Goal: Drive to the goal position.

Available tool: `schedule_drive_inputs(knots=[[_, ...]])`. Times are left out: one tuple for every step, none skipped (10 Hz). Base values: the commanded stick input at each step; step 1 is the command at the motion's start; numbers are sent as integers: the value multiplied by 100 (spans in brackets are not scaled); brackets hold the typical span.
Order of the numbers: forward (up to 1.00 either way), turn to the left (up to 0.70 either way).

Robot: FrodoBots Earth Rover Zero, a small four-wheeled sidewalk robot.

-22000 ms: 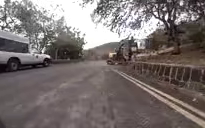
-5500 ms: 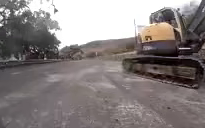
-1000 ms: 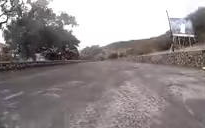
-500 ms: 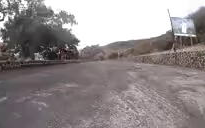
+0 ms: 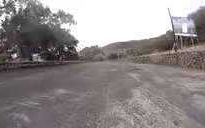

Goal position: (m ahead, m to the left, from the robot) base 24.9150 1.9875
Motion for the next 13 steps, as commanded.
schedule_drive_inputs(knots=[[70, 0], [70, 0], [70, 0], [70, 0], [70, 0], [70, 0], [70, 0], [70, 0], [70, 0], [70, 0], [70, 0], [70, 0], [70, 0]])
